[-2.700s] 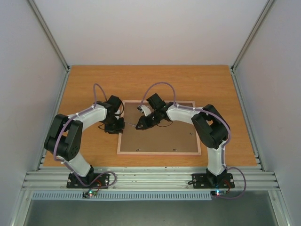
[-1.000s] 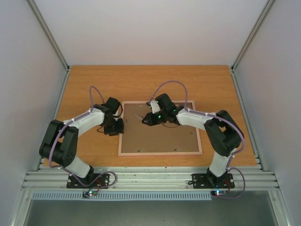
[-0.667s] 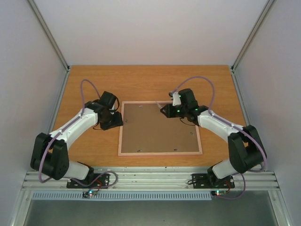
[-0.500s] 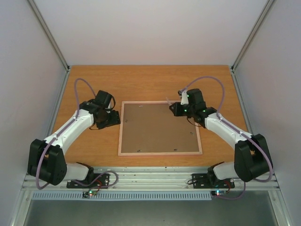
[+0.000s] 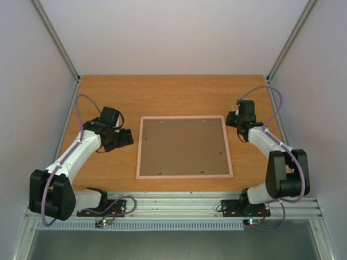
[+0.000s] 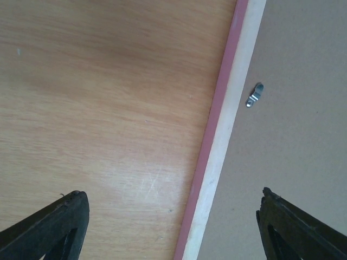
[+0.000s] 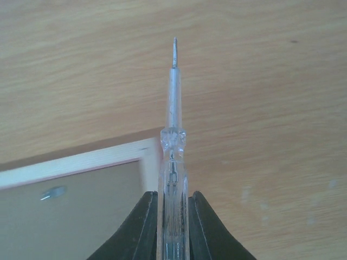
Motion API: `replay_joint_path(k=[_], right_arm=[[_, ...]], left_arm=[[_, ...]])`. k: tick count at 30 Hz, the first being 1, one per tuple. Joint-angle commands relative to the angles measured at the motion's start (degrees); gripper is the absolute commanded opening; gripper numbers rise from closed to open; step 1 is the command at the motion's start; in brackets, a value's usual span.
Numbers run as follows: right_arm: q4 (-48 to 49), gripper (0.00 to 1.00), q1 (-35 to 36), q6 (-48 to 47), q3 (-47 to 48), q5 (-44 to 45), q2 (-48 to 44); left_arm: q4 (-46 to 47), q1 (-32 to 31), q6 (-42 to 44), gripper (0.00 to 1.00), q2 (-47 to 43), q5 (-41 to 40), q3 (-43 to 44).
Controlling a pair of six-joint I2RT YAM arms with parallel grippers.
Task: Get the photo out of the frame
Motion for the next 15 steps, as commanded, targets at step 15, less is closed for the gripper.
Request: replay_joint_path(k=[15], right_arm=[[0.6, 0.03, -12.2, -4.1, 11.2, 7.3, 21.0]], left_arm=[[5.3, 0.5, -0.1, 0.86, 5.7, 6.2, -0.7]])
